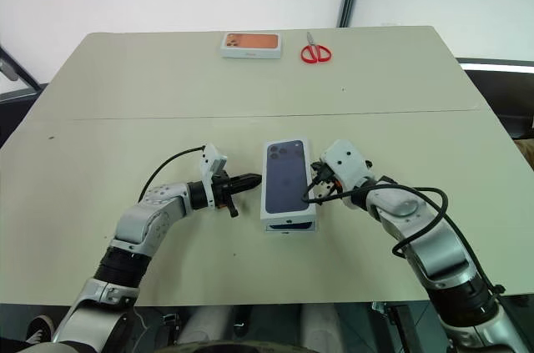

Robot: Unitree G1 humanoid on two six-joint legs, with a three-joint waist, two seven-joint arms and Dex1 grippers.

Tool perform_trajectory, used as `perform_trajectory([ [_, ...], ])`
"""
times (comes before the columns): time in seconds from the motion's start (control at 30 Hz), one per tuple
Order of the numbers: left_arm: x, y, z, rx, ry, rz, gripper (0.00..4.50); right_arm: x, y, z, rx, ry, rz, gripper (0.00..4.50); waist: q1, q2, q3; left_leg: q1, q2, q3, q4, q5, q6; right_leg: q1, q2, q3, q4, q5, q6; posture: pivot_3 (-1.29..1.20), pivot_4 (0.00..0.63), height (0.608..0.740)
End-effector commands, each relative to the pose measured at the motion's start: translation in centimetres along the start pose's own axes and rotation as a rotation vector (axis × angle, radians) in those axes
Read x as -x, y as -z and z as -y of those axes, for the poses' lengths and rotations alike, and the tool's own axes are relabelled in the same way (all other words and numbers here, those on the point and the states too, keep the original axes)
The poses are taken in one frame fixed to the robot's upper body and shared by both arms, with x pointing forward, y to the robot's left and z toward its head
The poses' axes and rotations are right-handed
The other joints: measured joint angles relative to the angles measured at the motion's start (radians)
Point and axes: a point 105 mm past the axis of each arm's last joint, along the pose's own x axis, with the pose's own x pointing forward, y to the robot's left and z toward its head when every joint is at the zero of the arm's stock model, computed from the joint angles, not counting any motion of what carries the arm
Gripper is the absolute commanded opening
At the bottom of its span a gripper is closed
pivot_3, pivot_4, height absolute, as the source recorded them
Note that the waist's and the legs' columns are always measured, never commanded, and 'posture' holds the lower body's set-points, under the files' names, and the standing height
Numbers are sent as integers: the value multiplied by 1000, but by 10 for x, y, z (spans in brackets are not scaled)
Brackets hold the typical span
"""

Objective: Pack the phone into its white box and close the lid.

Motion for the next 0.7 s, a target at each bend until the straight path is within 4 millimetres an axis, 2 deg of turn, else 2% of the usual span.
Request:
perform_trajectory([
  [0.03,-4,-11,15,-23,61,41,0,8,-13,-3,30,-5,41,50,-1,0,0,0,0,0,0,0,0,0,0,0,0,0,0,0,150,740],
  [0.17,-2,-12,16,-22,68,44,0,14,-9,-10,34,-24,21,50,1,0,0,0,0,0,0,0,0,0,0,0,0,0,0,0,150,740],
  [0.5,6,-13,17,-12,74,43,0,13,1,-17,61,-47,-18,50,0,0,0,0,0,0,0,0,0,0,0,0,0,0,0,0,150,740],
  [0.7,7,-15,24,-24,98,48,0,13,-4,-22,98,-86,-6,50,-2,0,0,0,0,0,0,0,0,0,0,0,0,0,0,0,150,740],
])
